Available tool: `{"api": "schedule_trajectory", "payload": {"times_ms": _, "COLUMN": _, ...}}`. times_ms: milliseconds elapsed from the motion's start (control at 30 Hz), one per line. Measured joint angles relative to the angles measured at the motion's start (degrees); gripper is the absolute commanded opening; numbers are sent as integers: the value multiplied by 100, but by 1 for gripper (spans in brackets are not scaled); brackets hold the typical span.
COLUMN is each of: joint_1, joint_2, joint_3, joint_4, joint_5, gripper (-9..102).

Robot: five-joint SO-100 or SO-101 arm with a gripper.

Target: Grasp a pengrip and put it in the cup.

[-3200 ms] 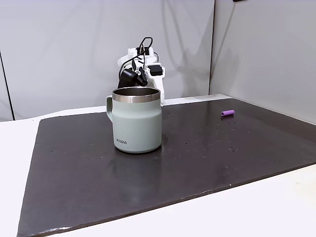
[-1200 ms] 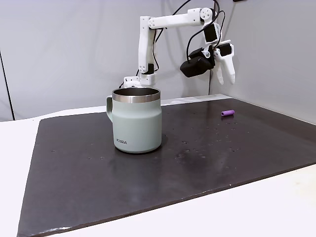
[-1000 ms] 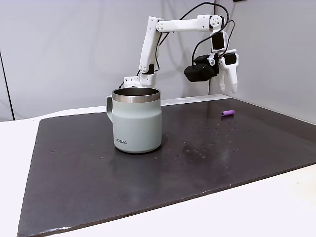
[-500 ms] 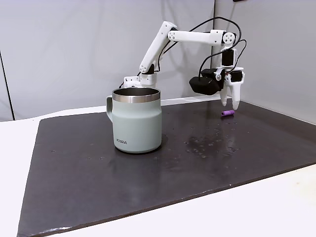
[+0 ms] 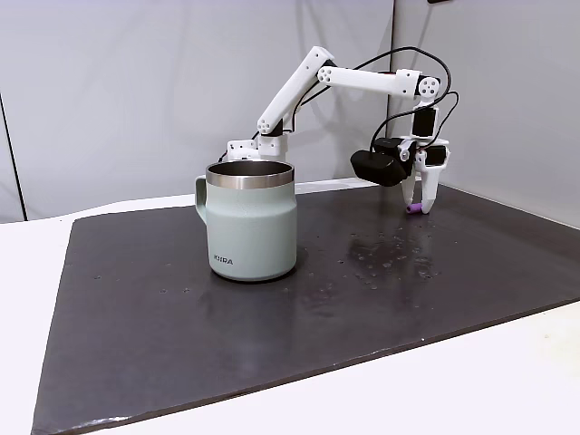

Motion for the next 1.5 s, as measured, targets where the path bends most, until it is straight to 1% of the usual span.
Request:
{"api": "schedule_trajectory", "payload": {"times_ms": 233, "joint_1": 0, "joint_2": -35, "joint_3": 0, "joint_4": 9, "joint_5": 0, "gripper": 0}}
{"api": "schedule_trajectory", "payload": {"times_ms": 533, "joint_1": 35, "joint_2": -35, "joint_3": 0, "joint_4": 44, "joint_5": -53, "gripper": 0}}
{"api": "schedule_trajectory", "payload": {"times_ms": 600, "joint_1": 114, "joint_2": 53, "joint_3": 0, "joint_4": 53, "joint_5": -167, "gripper": 0}}
{"api": "schedule_trajectory", "payload": {"times_ms": 700, "joint_1": 334, "joint_2": 448, "joint_3": 0, "joint_4": 281, "joint_5": -466, "gripper": 0}}
{"api": "schedule_trajectory", "payload": {"times_ms": 1033, "joint_1": 1696, "joint_2": 2101, "joint_3": 79, "joint_4": 1424, "joint_5": -1863, "gripper": 0}}
{"api": "schedule_trajectory", "payload": {"times_ms": 1233, "joint_1": 2725, "joint_2": 3155, "joint_3": 176, "joint_4": 1749, "joint_5": -2883, "gripper": 0}}
{"api": "schedule_trajectory", "payload": {"times_ms": 1500, "joint_1": 4148, "joint_2": 3894, "joint_3": 167, "joint_4": 1793, "joint_5": -4298, "gripper": 0}}
